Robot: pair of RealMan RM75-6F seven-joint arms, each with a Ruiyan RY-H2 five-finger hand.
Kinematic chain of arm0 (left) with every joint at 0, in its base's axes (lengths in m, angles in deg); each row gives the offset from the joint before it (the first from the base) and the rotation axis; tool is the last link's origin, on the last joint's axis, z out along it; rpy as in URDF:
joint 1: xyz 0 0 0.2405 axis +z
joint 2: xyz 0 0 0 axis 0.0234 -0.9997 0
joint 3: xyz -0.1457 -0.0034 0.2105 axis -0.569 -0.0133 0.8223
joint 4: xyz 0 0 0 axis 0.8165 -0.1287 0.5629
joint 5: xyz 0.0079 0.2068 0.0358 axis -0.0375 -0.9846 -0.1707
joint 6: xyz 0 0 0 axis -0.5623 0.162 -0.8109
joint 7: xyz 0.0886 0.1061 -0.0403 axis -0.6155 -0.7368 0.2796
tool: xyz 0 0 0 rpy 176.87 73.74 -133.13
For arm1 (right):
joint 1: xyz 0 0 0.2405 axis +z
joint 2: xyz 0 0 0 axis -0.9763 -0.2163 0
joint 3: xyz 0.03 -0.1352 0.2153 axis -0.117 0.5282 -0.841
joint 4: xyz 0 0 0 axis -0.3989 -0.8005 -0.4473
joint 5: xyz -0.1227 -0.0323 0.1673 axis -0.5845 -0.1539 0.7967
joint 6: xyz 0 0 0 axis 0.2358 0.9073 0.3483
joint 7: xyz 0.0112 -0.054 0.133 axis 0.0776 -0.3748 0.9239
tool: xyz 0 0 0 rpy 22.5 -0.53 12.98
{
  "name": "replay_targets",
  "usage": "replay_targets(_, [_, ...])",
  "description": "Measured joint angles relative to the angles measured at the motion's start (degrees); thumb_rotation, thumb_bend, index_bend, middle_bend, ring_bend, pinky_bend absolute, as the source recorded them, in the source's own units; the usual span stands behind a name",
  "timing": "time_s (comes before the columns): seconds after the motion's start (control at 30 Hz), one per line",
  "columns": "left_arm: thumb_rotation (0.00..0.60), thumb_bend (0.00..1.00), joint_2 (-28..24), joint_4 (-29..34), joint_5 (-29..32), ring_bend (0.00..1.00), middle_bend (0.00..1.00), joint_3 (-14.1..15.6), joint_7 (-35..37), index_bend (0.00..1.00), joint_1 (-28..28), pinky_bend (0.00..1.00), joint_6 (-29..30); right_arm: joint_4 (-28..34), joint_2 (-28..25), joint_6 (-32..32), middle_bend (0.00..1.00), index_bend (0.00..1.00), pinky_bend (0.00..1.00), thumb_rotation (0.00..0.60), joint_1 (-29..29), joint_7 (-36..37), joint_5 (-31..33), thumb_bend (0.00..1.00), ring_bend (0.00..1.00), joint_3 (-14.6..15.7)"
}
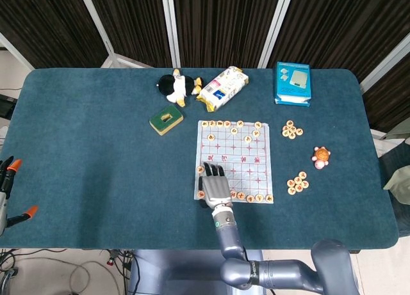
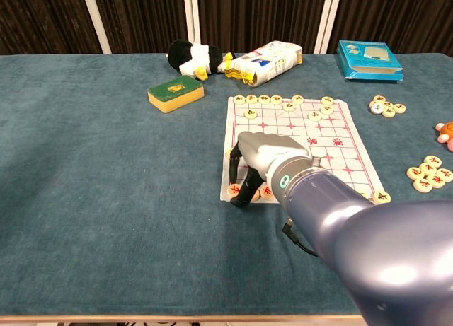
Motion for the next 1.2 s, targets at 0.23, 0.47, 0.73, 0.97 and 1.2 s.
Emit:
replay_targets(0.23, [0.6, 0.05, -0.03, 0.05, 0.03, 0.0, 0.0, -0.02, 0.04, 0.0, 0.02, 0.05, 0.02, -0.47, 0.5, -0.25, 0.0, 0.52, 0.02, 0.6, -0.07, -0.1, -0.1, 0.33, 0.0, -0.24])
replay_targets(0.47, [0.6, 0.05, -0.05, 0.07, 0.16, 0.0, 0.0, -0.07, 0.04, 0.0, 0.02, 0.05, -0.01, -0.69, 0.92, -0.34, 0.0, 0.53, 0.02, 0.6, 0.03, -0.42, -0.26, 0.33, 0.0, -0.57])
replay_targets(0.73, [0.6, 0.05, -0.02, 0.18, 0.27, 0.0, 0.0, -0.05, -0.12, 0.0, 0.0, 0.05, -0.14, -0.97, 1.04, -0.62, 0.0, 0.53, 0.02, 0.6, -0.05, -0.92, 0.19, 0.33, 0.0, -0.85])
replay_targets(0.97, [0.6, 0.05, -0.01, 0.25, 0.21, 0.0, 0.0, -0.04, -0.13, 0.0, 0.02, 0.05, -0.09, -0.41, 0.95, -0.54, 0.0, 0.54, 0.02, 0.6, -0.01, -0.94, -0.13, 0.34, 0.0, -1.32])
replay_targets(1.2, [0.6, 0.05, -0.03, 0.24, 0.25, 0.0, 0.0, -0.05, -0.07, 0.0, -0.01, 0.05, -0.16, 0.99, 0.58, 0.08, 0.0, 0.54, 0.02, 0.6, 0.36, -1.61, -0.17, 0.34, 0.0, -2.3])
